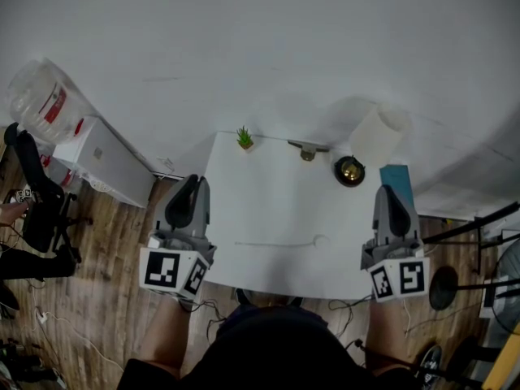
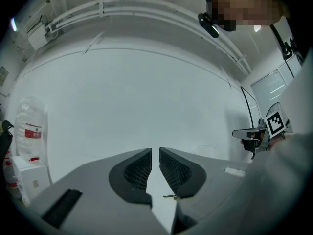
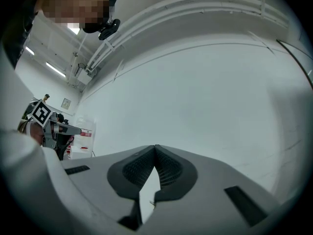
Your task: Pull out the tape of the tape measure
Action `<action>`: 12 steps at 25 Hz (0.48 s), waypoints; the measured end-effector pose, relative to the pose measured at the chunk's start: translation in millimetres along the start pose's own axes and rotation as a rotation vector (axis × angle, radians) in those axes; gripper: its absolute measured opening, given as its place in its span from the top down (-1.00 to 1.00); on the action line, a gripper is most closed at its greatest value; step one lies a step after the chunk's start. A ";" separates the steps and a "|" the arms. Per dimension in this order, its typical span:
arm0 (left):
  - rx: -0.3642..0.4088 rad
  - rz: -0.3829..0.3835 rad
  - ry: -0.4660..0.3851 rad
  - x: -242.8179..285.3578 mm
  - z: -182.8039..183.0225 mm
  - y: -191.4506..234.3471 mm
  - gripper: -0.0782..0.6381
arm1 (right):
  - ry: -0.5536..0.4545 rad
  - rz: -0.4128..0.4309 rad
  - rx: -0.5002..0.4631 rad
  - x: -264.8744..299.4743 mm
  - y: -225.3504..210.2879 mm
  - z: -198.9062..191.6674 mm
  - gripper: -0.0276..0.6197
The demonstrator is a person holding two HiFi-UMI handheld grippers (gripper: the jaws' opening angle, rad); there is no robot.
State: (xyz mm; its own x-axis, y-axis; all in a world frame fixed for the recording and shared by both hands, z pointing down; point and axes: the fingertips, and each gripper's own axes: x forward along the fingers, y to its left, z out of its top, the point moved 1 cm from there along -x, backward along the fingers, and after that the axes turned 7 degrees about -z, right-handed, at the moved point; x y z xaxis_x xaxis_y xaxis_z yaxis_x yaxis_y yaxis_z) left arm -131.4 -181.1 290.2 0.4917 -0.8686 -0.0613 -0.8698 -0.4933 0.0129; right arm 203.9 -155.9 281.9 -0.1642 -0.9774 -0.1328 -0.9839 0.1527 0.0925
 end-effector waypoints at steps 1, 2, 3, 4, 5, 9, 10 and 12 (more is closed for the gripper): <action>0.001 0.000 0.001 -0.1 0.1 0.1 0.64 | 0.002 0.000 0.000 0.0 0.3 -0.2 0.91; 0.001 0.000 0.002 -0.2 0.1 0.2 0.64 | 0.003 0.001 0.000 0.0 0.8 -0.4 0.91; 0.001 0.000 0.003 -0.2 -0.2 0.3 0.64 | 0.005 0.003 -0.001 0.0 1.2 -0.7 0.91; 0.001 0.000 0.004 -0.1 -0.6 0.4 0.64 | 0.006 0.004 -0.003 0.1 1.5 -0.8 0.91; 0.000 0.000 0.005 0.2 -1.0 0.5 0.64 | 0.006 0.005 -0.005 0.3 1.7 -1.0 0.91; 0.003 -0.002 0.007 1.0 -1.3 1.1 0.64 | 0.005 0.003 -0.013 0.6 1.9 -1.2 0.91; 0.003 -0.003 0.008 0.7 -1.3 1.1 0.64 | 0.005 0.002 -0.014 0.2 2.1 -1.2 0.91; 0.002 -0.003 0.011 0.1 -1.5 1.0 0.64 | 0.006 0.002 -0.014 -0.4 2.4 -0.8 0.91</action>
State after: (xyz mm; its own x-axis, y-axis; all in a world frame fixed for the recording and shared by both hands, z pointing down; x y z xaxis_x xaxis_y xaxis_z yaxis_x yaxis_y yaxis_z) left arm -132.1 -181.7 291.7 0.4951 -0.8673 -0.0507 -0.8682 -0.4962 0.0102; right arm 201.7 -155.2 283.1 -0.1655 -0.9781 -0.1264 -0.9825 0.1525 0.1067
